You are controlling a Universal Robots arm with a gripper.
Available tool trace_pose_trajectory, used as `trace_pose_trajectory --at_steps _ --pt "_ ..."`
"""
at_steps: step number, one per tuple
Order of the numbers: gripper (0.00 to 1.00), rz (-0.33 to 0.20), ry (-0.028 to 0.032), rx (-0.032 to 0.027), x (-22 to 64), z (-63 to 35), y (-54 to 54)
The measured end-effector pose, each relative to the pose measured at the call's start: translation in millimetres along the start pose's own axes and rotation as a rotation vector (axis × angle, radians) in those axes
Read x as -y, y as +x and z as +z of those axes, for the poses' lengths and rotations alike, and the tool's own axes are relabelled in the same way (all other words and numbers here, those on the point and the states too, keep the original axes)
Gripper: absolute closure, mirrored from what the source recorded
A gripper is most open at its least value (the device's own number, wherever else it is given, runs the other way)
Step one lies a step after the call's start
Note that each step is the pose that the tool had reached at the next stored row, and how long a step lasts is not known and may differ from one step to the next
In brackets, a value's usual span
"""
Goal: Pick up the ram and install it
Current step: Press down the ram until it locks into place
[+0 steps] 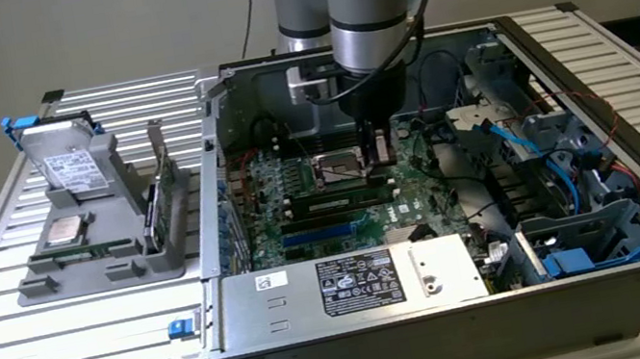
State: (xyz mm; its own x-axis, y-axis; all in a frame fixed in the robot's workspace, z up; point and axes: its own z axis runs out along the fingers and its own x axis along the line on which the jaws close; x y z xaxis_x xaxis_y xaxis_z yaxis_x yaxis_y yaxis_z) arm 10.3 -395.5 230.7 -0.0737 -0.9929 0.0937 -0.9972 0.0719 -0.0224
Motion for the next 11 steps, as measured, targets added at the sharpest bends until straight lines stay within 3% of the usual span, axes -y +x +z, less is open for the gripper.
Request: trace_pose_trajectory --at_steps 11 --pt "0.89 0.0 0.0067 -0.0015 -2.0 3.4 -0.9"
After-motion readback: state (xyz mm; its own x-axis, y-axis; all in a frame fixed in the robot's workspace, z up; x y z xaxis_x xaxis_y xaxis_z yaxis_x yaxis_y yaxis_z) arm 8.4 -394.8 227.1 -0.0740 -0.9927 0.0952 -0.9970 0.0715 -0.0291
